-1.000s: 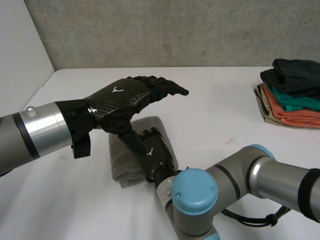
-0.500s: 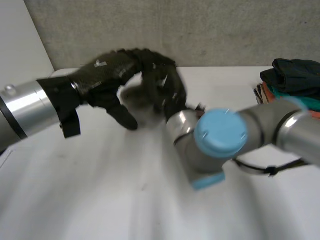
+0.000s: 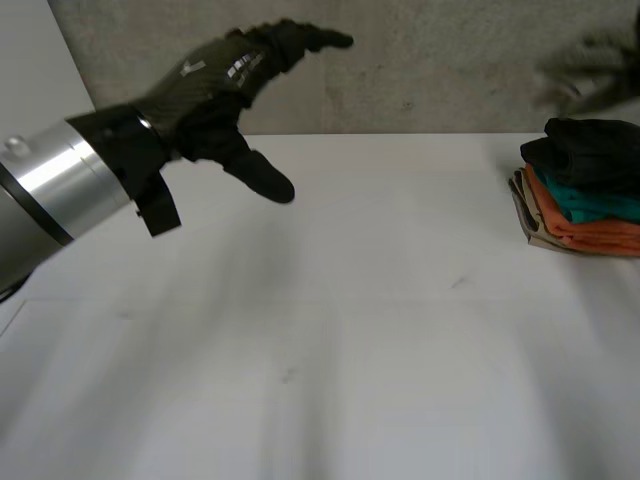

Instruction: Fold the laundry.

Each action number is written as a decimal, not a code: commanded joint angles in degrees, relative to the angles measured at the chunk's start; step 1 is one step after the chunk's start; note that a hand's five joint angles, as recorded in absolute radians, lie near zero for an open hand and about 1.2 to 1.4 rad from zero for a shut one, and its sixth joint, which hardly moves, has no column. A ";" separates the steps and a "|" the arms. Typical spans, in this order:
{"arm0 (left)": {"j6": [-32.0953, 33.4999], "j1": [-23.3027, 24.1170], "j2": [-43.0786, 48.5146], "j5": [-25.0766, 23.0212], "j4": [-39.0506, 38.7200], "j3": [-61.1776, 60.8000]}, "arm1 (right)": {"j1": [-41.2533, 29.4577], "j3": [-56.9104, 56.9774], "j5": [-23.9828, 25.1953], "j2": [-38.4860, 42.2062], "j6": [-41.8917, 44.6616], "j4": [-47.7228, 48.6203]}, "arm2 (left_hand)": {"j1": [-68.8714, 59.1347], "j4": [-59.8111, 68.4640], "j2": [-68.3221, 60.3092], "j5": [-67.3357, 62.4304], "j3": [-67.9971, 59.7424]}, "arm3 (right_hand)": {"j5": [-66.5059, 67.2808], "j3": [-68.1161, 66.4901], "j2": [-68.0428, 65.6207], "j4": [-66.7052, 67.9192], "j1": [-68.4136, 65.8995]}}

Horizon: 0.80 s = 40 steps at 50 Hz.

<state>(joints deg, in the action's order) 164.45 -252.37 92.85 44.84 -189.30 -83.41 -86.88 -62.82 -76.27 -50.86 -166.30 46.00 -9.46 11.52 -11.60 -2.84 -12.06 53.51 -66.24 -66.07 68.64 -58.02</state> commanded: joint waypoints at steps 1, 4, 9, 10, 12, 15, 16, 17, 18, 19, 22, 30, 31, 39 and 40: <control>3.41 2.40 3.29 0.25 0.24 -2.45 | 10.93 -1.25 13.59 10.51 -3.24 -0.29 | -0.54 -1.52 1.60 2.84 2.06 | 16.49 -13.76 -13.93 11.36 -21.98; 4.91 3.02 4.00 0.34 0.68 -2.81 | 13.48 -1.69 17.81 13.42 -2.81 -0.91 | -0.54 -1.52 1.60 2.84 2.06 | 16.49 -13.76 -13.93 11.36 -21.98; 7.37 3.99 4.97 1.04 2.97 -2.37 | 14.19 -3.26 20.63 11.94 -0.87 -3.63 | -0.54 -1.52 1.60 2.84 2.06 | 16.49 -13.76 -13.93 11.36 -21.98; 7.55 4.08 4.97 1.22 3.32 -2.20 | 14.19 -3.62 20.63 11.32 -0.78 -3.81 | -0.54 -1.52 1.60 2.84 2.06 | 16.49 -13.76 -13.93 11.36 -21.98; 7.99 4.16 5.14 1.65 4.28 -1.50 | 14.11 -4.23 20.72 10.09 -0.96 -4.07 | -0.54 -1.52 1.60 2.84 2.06 | 16.49 -13.76 -13.93 11.36 -21.98; 8.16 4.25 5.14 1.83 4.81 -1.05 | 13.40 -4.94 20.20 7.19 -1.92 -4.69 | -0.54 -1.52 1.60 2.84 2.06 | 16.49 -13.76 -13.93 11.36 -21.98; 7.99 4.17 5.14 2.09 5.08 -0.70 | 13.31 -5.20 19.85 6.49 -2.36 -5.04 | -0.54 -1.52 1.60 2.84 2.06 | 16.49 -13.76 -13.93 11.36 -21.98; 7.99 4.17 5.06 2.18 5.17 -0.44 | 13.23 -5.64 19.06 5.26 -3.15 -5.47 | -0.54 -1.52 1.60 2.84 2.06 | 6.31 -3.58 -3.75 1.18 -11.80; 7.99 4.25 5.06 2.27 5.25 -0.26 | 13.23 -5.82 18.53 4.55 -3.42 -6.00 | -0.54 -1.52 1.60 2.84 2.06 | -10.95 13.67 13.51 -16.07 5.45; 7.90 4.25 4.97 2.53 5.43 -0.09 | 13.23 -6.08 18.09 3.94 -3.59 -6.35 | -0.54 -1.52 1.60 2.84 2.06 | -29.94 32.66 32.50 -35.06 24.44; 7.99 4.25 4.88 2.62 5.78 0.27 | 13.23 -6.87 15.28 0.69 -3.68 -9.95 | -0.54 -1.52 1.60 2.84 2.06 | -53.51 56.24 56.07 -58.64 48.02; 7.81 4.96 3.48 2.62 7.01 -0.17 | 16.82 -6.61 9.48 -8.63 -2.55 -33.57 | -0.54 -1.52 1.60 2.84 2.06 | -53.51 56.24 56.07 -58.64 48.02; 7.73 5.04 3.21 2.71 7.01 -0.35 | 17.26 -6.35 8.60 -9.25 -1.84 -36.13 | -0.54 -1.52 1.60 2.84 2.06 | -53.51 56.24 56.07 -58.64 48.02; 6.94 5.31 1.54 2.89 6.22 -0.70 | 20.96 -0.56 -12.02 -12.85 19.04 -45.85 | -0.54 -1.52 1.60 2.84 2.06 | -53.51 56.24 56.07 -58.64 48.02; 6.67 5.40 1.28 2.97 5.79 -0.44 | 20.87 -0.02 -13.71 -13.20 20.30 -43.73 | -0.54 -1.52 1.60 2.84 2.06 | -53.51 56.24 56.07 -58.64 48.02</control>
<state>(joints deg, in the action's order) 171.88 -247.19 95.35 47.60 -182.49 -84.04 -67.30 -66.81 -77.19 -62.08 -159.17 1.27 -9.46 11.52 -11.60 -2.84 -12.06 2.72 -11.92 -11.88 11.96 -13.15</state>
